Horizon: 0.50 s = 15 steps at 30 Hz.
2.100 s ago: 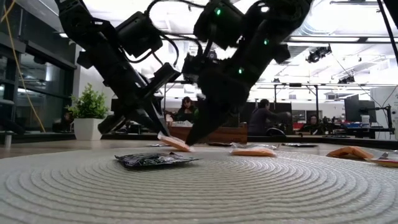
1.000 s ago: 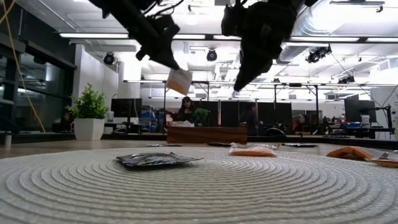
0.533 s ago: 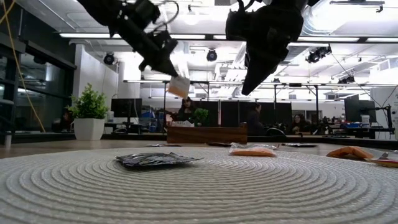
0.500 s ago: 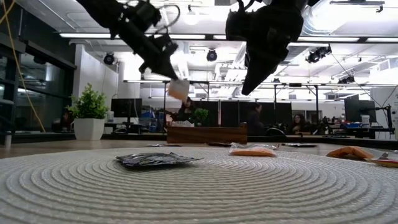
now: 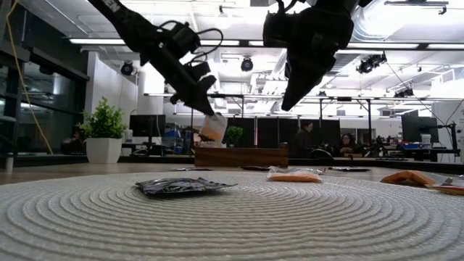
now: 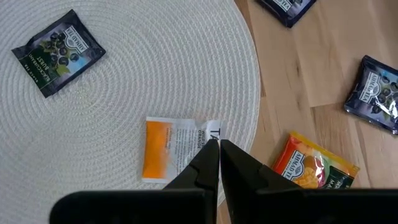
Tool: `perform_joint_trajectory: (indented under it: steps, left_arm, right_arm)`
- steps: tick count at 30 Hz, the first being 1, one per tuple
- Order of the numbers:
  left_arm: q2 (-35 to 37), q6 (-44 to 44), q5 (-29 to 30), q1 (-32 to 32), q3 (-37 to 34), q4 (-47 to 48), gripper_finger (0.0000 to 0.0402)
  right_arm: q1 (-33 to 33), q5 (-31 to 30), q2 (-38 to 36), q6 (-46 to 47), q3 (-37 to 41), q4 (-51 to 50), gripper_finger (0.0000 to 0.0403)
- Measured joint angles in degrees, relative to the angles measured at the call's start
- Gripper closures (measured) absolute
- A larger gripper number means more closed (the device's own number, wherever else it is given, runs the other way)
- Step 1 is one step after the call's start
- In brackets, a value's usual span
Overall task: Pick & Place Tea
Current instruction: Put the white tea bag into the left section of the wooden organizer
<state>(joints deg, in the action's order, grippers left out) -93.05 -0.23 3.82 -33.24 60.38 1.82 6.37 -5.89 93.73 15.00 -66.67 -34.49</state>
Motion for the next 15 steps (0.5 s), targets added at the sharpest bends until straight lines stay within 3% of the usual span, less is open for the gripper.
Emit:
perform_joint_trajectory:
  steps: [15]
  left_arm:
    - [-2.5, 0.0, 2.79, -0.6, -0.02, -5.08, 0.0401]
  right_arm:
    - [0.0, 0.02, 0.0, 0.0, 0.0, 0.01, 0.0391]
